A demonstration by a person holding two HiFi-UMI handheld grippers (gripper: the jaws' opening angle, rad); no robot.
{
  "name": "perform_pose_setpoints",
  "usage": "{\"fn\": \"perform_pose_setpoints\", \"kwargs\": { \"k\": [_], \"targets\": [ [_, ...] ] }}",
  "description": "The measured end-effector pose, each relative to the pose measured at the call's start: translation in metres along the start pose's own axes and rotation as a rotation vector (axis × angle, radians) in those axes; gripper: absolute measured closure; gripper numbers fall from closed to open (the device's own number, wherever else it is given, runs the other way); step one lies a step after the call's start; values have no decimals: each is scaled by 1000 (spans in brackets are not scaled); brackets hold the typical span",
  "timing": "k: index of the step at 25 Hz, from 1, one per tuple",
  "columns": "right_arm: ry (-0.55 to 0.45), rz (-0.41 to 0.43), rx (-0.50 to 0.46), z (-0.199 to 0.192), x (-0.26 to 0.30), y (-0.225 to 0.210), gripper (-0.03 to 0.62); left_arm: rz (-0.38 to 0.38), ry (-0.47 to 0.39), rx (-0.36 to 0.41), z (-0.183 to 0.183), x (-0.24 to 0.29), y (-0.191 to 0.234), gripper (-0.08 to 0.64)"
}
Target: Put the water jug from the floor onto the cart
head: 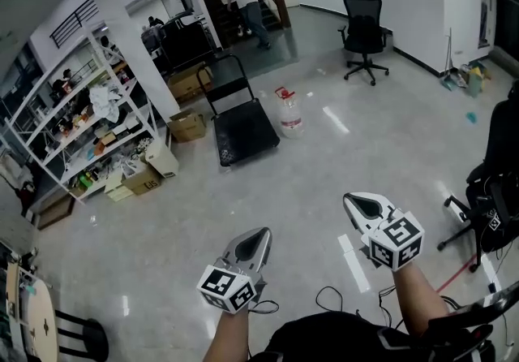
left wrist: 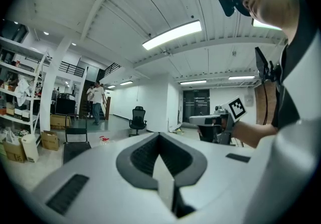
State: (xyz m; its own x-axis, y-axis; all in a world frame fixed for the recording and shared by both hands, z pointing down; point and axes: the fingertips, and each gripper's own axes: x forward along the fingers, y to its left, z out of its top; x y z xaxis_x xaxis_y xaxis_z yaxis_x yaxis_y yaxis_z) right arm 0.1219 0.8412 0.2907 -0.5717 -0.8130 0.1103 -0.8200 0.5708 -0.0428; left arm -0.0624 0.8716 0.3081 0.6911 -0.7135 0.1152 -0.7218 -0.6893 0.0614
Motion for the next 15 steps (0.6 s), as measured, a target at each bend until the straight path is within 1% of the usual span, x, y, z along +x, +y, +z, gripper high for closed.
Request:
{"fn": "perform_pose_setpoints", "kwargs": {
  "k": [3,6,8,12,15],
  "targets": [
    [-2,4,-9,-2,4,-15,594,15,4,-3,-3,15,4,563],
    [10,8,24,-10,20,-27,594,17,23,-14,-6,28,15,563],
    [23,17,22,-13,35,-33,594,12,29,-19,-8,40,27,563],
    [33,-6,13,-16,76,-56,594,-19,24,-32,-14,74,64,563],
    [42,-31,-1,-14,119,-76,594,-46,4,-42,-15,104,105,563]
  ]
}}
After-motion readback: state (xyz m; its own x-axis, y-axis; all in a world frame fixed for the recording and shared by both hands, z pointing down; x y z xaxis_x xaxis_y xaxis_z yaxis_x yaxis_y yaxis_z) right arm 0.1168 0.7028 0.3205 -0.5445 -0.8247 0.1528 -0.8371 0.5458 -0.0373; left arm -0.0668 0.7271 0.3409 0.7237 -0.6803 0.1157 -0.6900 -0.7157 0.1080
